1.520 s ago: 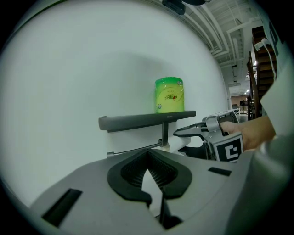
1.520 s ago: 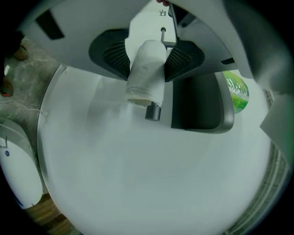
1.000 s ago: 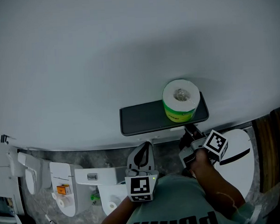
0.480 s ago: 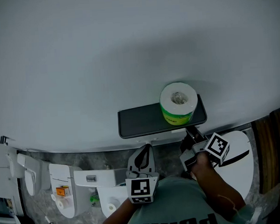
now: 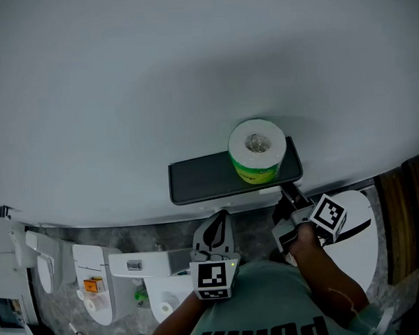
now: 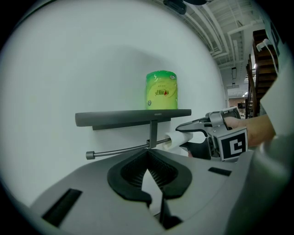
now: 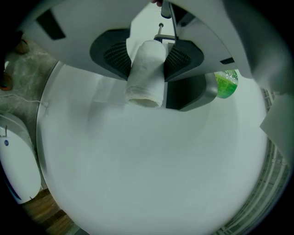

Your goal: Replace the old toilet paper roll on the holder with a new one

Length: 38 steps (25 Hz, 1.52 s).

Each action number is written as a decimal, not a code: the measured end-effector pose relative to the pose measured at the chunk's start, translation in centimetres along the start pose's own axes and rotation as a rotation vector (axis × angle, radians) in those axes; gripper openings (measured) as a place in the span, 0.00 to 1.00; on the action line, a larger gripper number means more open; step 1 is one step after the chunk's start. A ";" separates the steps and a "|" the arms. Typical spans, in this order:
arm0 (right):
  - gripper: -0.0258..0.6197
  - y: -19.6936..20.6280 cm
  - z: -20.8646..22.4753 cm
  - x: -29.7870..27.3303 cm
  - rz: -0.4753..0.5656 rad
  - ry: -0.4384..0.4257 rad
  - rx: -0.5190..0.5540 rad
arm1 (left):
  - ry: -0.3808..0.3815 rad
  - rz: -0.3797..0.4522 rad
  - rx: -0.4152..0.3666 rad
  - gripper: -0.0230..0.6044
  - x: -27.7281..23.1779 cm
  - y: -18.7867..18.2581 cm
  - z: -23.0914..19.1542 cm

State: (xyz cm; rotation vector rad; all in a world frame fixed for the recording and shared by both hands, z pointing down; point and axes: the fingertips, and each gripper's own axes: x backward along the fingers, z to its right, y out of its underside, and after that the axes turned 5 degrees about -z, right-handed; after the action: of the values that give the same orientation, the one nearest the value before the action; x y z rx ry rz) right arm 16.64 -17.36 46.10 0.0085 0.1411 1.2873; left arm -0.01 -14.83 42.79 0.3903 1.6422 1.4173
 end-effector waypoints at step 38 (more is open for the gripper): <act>0.39 -6.2 0.0 7.7 0.095 0.019 0.073 | 0.108 -0.011 0.002 0.05 -4.0 -0.9 7.5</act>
State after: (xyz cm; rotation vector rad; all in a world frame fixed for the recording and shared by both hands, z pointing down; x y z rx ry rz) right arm 24.61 -11.74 44.80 0.0663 0.2062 1.3763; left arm 8.25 -13.35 44.18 0.3097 1.7305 1.4500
